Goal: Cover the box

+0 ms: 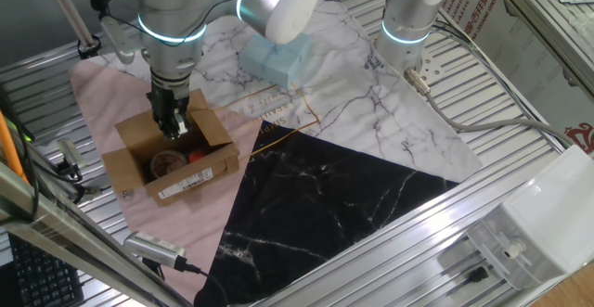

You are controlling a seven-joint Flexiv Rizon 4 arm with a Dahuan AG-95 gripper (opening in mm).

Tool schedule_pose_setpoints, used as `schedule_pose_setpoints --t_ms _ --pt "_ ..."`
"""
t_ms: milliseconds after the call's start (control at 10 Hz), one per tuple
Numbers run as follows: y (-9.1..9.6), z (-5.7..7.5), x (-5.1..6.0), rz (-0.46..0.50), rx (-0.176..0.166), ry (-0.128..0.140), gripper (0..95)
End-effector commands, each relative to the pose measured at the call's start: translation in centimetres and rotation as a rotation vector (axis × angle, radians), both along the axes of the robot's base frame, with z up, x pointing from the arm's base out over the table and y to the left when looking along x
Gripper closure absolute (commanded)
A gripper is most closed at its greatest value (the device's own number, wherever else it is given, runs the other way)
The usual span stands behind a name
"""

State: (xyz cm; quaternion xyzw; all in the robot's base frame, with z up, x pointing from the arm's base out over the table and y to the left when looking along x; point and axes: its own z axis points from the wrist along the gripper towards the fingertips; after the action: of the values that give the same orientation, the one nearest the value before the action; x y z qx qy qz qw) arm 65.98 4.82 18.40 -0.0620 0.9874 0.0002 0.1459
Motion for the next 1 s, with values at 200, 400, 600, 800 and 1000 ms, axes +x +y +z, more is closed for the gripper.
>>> schedule_pose_setpoints --t_ms 200,400,600,800,1000 --pt "0.0 0.1 0.1 -0.005 0.002 0.008 95.0" --pt "0.3 0.5 0.5 0.0 0.003 0.016 95.0" --pt "0.7 0.8 1.1 -0.005 0.005 0.022 95.0" --pt "1.1 1.3 1.8 -0.007 0.005 0.03 95.0" --pt "1.1 1.3 2.5 -0.005 0.007 0.038 95.0"
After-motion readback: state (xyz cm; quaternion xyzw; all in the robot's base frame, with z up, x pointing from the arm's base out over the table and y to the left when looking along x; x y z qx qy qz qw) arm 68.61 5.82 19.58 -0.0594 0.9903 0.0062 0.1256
